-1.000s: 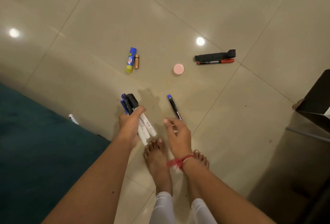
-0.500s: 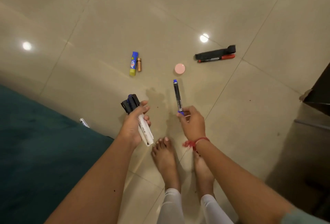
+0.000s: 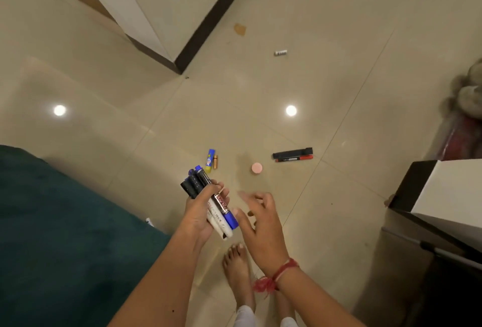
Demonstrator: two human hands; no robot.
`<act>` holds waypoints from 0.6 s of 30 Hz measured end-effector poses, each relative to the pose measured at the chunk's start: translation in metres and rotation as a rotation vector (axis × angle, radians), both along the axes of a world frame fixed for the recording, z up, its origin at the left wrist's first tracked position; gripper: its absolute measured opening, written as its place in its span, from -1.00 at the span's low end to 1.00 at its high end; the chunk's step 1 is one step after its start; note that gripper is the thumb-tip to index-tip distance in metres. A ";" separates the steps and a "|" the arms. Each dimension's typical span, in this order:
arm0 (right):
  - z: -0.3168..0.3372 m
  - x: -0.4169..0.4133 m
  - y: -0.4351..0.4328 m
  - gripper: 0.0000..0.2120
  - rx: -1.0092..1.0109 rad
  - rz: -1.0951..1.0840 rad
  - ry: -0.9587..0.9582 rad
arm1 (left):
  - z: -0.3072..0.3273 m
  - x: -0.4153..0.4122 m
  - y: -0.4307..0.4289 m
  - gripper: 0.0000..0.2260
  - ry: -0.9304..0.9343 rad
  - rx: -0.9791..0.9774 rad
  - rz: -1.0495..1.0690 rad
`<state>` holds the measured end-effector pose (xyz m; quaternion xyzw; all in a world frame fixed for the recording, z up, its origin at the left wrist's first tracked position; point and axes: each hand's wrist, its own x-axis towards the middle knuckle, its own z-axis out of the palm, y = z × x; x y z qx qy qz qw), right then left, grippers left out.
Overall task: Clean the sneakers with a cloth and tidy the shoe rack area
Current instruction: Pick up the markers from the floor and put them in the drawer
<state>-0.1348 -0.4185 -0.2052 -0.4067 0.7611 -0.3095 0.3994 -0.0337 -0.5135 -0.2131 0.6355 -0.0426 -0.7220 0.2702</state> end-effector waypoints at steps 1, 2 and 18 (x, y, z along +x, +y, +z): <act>0.007 -0.004 -0.002 -0.67 0.007 -0.057 -0.014 | 0.011 0.001 -0.005 -0.87 0.007 0.006 0.016; 0.015 -0.009 -0.004 -0.67 0.012 -0.110 -0.022 | 0.022 0.002 -0.010 -0.88 0.025 0.020 0.034; -0.046 -0.159 -0.032 -0.87 0.364 -0.288 0.219 | 0.019 -0.039 -0.021 -0.91 -0.185 0.143 0.030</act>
